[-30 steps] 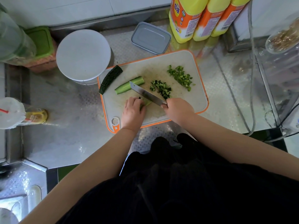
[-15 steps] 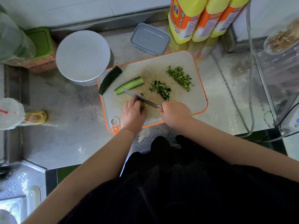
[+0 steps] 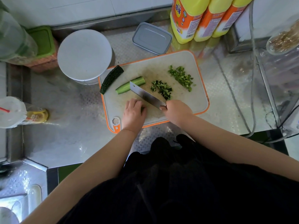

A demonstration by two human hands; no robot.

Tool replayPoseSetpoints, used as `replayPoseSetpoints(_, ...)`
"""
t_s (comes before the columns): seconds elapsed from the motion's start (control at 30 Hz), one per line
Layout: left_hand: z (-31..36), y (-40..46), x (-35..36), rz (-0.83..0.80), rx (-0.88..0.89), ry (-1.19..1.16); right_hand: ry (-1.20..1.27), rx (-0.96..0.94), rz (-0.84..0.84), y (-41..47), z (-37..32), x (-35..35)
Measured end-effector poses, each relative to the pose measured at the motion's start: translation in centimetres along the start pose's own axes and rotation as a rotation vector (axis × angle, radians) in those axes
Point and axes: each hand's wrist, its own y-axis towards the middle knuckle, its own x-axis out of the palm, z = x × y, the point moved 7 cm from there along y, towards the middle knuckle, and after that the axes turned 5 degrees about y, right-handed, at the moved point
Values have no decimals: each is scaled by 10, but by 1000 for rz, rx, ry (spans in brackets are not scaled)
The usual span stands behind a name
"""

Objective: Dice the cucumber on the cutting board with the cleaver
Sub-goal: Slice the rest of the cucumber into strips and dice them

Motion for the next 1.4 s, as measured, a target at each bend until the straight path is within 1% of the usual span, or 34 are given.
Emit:
replayPoseSetpoints(0.13, 2, -1, -2, -7, 14, -9, 1, 16, 47, -6, 4, -3)
replayPoseSetpoints(0.23, -3, -5, -2, -18, -7, -19, -37, -19, 86, -10, 0, -8)
replayPoseSetpoints(0.43, -5, -8, 0, -36, -22, -6, -113, -90, 54, -19, -15, -6)
replayPoseSetpoints(0.63, -8, -7, 1, -42, -30, -9, -162, -64, 26, -15, -21, 4)
replayPoseSetpoints(0.77, -8, -8, 1, -43, -39, -14, -142, -64, -4, -11, -20, 11)
replayPoseSetpoints(0.87, -7, -8, -1, -21, -3, -28, -91, -61, -25, -7, -16, 8)
replayPoseSetpoints(1.0, -6, -8, -4, -38, -4, -3, -27, -29, 8, -6, -8, 6)
replayPoseSetpoints(1.1, -3, -10, -7, -31, -2, -6, -48, -22, 46, -10, -3, 1)
replayPoseSetpoints(1.2, -4, -15, -7, -22, 7, 2, -67, -60, 80, -14, -6, -3)
replayPoseSetpoints(1.3, -7, -18, -5, -25, -3, 10, -113, -120, 68, -20, -14, -2)
replayPoseSetpoints(1.4, -8, -17, -5, -27, -15, 6, -123, -134, 38, -23, -19, 0)
